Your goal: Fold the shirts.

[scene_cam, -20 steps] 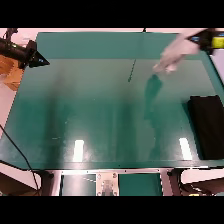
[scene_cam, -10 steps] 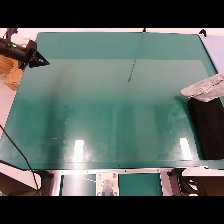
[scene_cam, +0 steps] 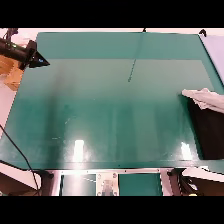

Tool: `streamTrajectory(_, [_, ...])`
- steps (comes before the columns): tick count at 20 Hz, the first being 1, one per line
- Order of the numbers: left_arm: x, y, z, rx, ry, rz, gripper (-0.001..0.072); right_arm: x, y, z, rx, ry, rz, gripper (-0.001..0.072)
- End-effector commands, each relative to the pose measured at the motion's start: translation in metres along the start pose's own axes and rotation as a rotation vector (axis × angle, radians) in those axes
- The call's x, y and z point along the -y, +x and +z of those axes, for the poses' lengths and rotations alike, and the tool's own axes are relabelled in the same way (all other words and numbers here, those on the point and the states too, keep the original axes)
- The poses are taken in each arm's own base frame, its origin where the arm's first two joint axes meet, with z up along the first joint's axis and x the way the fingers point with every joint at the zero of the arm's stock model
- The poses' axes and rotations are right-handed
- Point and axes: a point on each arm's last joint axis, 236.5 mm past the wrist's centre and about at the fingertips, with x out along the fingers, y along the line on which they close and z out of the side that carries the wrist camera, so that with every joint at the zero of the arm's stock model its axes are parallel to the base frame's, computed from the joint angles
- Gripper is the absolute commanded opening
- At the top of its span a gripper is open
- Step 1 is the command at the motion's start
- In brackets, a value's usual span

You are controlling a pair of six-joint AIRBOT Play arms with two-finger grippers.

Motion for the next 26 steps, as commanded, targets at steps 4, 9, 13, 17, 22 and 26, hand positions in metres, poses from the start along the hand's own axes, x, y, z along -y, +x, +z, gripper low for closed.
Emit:
streamTrajectory(4, [0.000,0.000,-0.001,-0.005,0.006,0.000,0.0019,0.117,0.023,-0.067,-0.197,0.173,-0.444,0.0012])
streamTrajectory(9, [0.000,0.000,-0.001,-0.003,0.007,0.001,0.0019,0.156,0.059,-0.092,-0.269,0.234,-0.483,0.0012])
streamTrajectory(13, [0.000,0.000,0.001,0.003,0.007,0.000,0.0019,0.173,0.071,-0.098,-0.283,0.278,-0.478,0.0604])
streamTrajectory(17, [0.000,0.000,0.001,0.005,0.007,0.000,0.0019,0.153,0.046,-0.062,-0.169,0.244,-0.450,0.0611])
streamTrajectory(22, [0.019,-0.001,0.000,0.007,0.084,-0.060,0.0017,0.013,0.011,0.006,0.088,-0.004,-0.176,0.0009])
streamTrajectory(26, [0.040,0.004,-0.024,-0.022,0.223,0.065,0.0016,-0.124,0.010,-0.012,0.171,-0.297,0.065,0.0009])
